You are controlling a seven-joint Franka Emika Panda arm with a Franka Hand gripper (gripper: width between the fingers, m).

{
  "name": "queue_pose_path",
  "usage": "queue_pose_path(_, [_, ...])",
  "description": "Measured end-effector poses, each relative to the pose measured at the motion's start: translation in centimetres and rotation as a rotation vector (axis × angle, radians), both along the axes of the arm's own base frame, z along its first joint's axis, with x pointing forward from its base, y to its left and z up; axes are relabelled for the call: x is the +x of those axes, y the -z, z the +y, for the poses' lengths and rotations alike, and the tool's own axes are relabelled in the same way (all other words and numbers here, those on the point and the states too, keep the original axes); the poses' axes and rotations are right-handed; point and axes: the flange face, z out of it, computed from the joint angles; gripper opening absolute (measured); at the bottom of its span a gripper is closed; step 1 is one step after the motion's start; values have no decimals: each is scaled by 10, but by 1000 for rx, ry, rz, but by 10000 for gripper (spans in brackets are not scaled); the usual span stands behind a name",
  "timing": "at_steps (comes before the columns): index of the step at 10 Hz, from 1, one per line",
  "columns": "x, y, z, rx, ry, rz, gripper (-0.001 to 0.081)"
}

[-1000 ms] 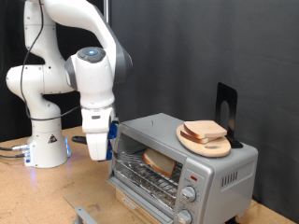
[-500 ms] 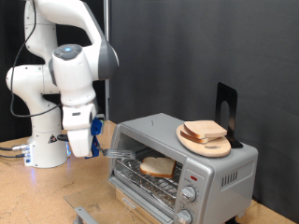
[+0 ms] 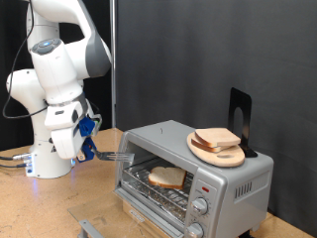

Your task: Make a piece of toast with the oven

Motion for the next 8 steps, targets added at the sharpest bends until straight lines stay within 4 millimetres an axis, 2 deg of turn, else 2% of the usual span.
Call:
queue_pose_path(2, [1,-6,-2,48,-16,-33,391])
queue_pose_path(5, [-3,-48,-14,168,-37,-111,391])
queue_pose_path(7, [-5,-77,-14,193,-38,-134,391])
queue_pose_path(8, [-6,-83,-13,200,-37,-127,391])
